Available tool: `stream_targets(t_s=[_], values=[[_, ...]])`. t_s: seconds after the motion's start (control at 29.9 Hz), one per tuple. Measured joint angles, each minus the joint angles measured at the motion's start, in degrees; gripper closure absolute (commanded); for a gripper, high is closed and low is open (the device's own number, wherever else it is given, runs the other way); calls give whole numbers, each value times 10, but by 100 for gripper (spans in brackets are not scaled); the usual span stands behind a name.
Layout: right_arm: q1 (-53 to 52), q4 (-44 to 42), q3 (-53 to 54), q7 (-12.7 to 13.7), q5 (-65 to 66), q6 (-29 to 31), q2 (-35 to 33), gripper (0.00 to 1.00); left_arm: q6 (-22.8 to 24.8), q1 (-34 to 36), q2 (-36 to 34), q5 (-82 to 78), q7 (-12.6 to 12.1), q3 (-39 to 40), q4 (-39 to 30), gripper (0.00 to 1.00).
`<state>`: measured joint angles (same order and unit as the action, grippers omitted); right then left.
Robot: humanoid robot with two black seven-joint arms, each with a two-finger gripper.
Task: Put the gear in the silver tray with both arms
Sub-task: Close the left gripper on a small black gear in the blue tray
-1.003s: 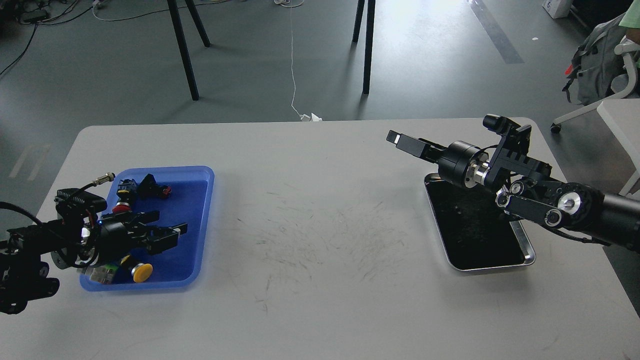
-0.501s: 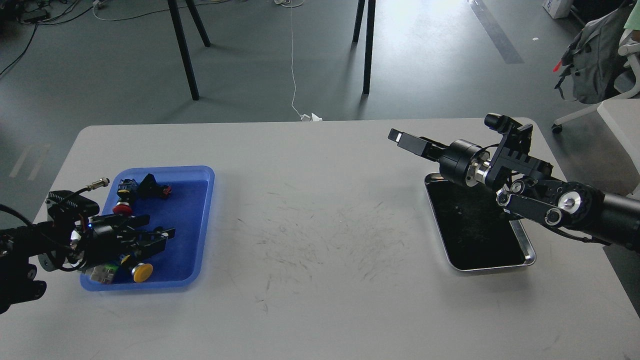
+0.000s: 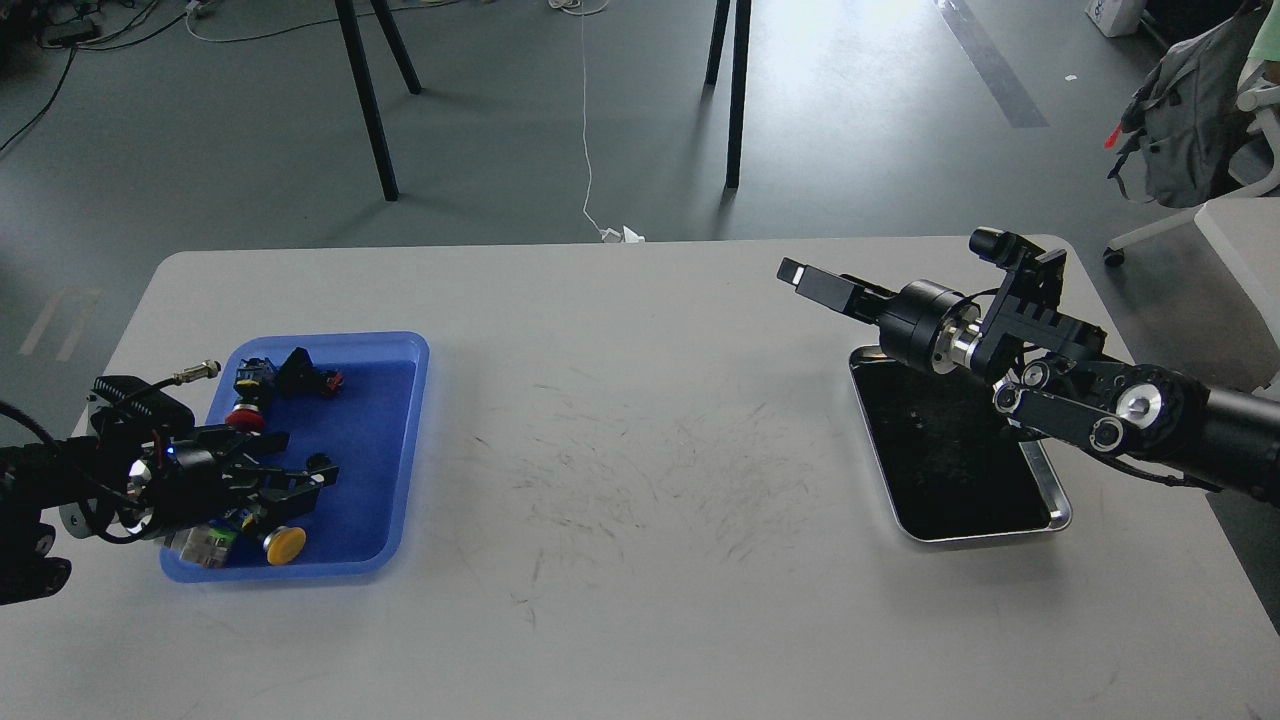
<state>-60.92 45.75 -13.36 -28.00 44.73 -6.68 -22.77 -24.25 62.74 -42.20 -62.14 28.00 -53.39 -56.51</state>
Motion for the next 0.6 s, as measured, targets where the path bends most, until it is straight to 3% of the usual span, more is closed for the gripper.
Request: stream_targets(t_s=[0.6], values=[[1,0,-1,0,0,0,0,6,-1,3,13,1,0,0,9,36]])
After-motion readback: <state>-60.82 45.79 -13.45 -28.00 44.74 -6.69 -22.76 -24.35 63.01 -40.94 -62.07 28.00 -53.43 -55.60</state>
